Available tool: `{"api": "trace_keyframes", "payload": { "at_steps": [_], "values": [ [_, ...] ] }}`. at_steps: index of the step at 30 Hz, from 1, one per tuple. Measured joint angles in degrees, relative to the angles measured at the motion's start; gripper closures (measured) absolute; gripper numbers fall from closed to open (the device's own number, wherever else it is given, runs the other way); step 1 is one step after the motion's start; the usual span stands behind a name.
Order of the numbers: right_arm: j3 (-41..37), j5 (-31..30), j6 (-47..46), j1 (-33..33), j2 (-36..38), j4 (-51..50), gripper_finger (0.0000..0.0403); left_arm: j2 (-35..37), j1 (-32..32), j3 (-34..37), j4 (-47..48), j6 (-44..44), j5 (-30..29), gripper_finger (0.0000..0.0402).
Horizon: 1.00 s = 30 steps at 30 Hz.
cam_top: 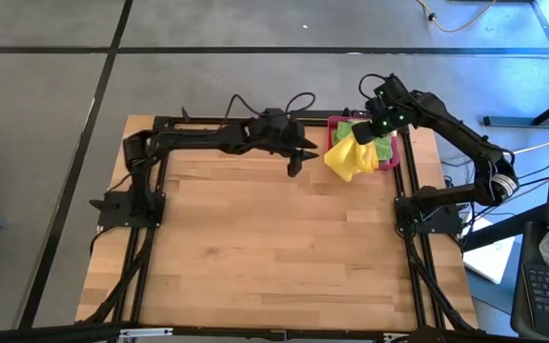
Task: Fold microfiber towels
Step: Put the yellow towel into the red bin
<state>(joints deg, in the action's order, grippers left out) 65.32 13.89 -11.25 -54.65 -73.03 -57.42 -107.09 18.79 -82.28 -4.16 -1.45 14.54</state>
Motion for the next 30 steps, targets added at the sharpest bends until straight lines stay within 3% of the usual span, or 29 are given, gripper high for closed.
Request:
{"api": "trace_keyframes", "payload": {
  "at_steps": [5,14,25,30],
  "values": [
    [0.0,-3.11,-0.5,-0.11,0.0,1.92,0.0392,-1.64,0.71,-1.14,-0.61,-2.67,3.56,0.0264],
    [0.0,-1.23,-0.21,-1.31,0.0,2.44,0.0388,-5.59,1.13,-1.14,-5.71,3.34,2.25,0.0263],
    [0.02,4.26,1.24,-1.29,0.0,2.37,0.0387,-12.37,3.71,-1.07,-15.0,-8.1,5.52,0.0202],
    [0.02,4.28,1.23,-1.29,0.0,2.33,0.0387,-15.79,3.14,-4.09,-15.68,-9.41,3.6,0.0196]
  ]
}}
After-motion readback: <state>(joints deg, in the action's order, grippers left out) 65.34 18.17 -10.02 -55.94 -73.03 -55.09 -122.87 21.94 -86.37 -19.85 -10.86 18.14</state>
